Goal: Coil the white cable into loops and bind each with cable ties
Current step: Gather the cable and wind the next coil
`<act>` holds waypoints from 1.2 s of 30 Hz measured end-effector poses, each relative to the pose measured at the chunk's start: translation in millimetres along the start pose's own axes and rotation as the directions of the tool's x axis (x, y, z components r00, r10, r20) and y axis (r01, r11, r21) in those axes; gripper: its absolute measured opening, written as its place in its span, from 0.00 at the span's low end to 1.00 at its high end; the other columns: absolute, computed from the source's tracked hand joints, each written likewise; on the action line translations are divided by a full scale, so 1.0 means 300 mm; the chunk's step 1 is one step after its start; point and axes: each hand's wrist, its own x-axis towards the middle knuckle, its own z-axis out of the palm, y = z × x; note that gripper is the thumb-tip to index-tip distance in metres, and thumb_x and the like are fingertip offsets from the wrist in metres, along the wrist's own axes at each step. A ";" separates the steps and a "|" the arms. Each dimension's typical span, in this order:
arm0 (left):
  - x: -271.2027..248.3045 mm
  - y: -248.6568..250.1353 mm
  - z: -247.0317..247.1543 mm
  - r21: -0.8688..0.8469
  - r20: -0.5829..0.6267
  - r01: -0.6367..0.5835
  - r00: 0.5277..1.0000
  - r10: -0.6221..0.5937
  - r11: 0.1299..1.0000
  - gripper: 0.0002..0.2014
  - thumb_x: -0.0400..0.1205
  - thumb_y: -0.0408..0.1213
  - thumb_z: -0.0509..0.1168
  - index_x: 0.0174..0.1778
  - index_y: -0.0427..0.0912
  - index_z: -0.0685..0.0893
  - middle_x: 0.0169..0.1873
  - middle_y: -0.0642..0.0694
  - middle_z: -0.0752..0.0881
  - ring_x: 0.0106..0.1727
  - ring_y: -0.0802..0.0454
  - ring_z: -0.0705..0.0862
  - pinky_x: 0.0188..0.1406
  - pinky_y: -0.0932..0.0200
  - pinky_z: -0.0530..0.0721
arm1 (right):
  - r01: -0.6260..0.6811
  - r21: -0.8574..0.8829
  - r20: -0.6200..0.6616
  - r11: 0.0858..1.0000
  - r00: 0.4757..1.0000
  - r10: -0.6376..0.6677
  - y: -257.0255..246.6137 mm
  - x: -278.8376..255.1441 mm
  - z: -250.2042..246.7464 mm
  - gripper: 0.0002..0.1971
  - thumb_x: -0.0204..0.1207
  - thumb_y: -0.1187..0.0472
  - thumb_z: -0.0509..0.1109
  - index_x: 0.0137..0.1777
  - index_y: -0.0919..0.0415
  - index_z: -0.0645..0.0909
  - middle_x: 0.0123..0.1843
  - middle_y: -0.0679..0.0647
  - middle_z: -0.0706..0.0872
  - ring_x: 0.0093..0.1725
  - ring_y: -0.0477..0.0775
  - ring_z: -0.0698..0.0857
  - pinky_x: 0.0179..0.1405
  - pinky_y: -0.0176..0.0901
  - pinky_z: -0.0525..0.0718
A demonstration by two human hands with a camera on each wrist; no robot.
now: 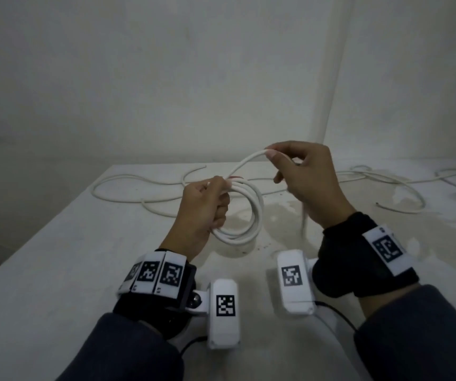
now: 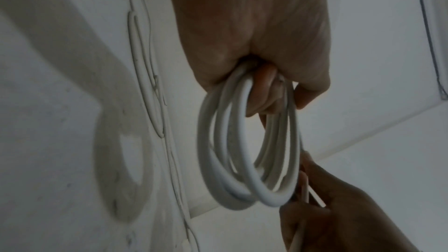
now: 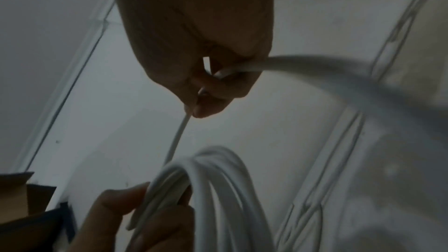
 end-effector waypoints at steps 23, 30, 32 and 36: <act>0.000 -0.050 0.041 -0.267 -0.328 -0.038 0.943 -0.053 0.963 0.15 0.83 0.31 0.59 0.29 0.45 0.69 0.14 0.56 0.65 0.15 0.60 0.59 0.13 0.67 0.59 | -0.593 0.564 0.380 0.575 0.805 0.456 0.054 -0.135 0.127 0.08 0.81 0.67 0.58 0.55 0.68 0.76 0.39 0.61 0.83 0.29 0.52 0.82 0.34 0.45 0.86; 0.002 -0.058 0.045 -0.292 -0.160 0.069 0.980 -0.119 0.954 0.11 0.84 0.33 0.58 0.35 0.44 0.71 0.19 0.53 0.65 0.17 0.60 0.61 0.15 0.67 0.62 | -0.267 0.250 0.329 0.931 0.927 0.177 0.081 -0.137 0.113 0.12 0.83 0.62 0.65 0.63 0.54 0.82 0.31 0.36 0.82 0.26 0.41 0.76 0.29 0.34 0.79; 0.006 -0.059 0.043 -0.297 -0.074 0.113 0.987 -0.141 0.948 0.09 0.85 0.35 0.58 0.38 0.43 0.73 0.20 0.53 0.67 0.18 0.60 0.64 0.17 0.68 0.67 | -0.220 0.200 0.253 0.955 0.953 0.167 0.087 -0.135 0.107 0.12 0.84 0.63 0.63 0.63 0.55 0.83 0.28 0.32 0.81 0.24 0.39 0.74 0.27 0.33 0.78; 0.006 -0.066 0.042 -0.264 -0.006 0.136 0.990 -0.143 0.955 0.06 0.86 0.38 0.58 0.50 0.40 0.78 0.27 0.49 0.74 0.25 0.58 0.73 0.27 0.64 0.76 | -0.145 0.138 0.194 0.980 0.974 0.116 0.100 -0.126 0.095 0.11 0.84 0.63 0.63 0.60 0.56 0.85 0.28 0.31 0.81 0.25 0.38 0.76 0.27 0.34 0.77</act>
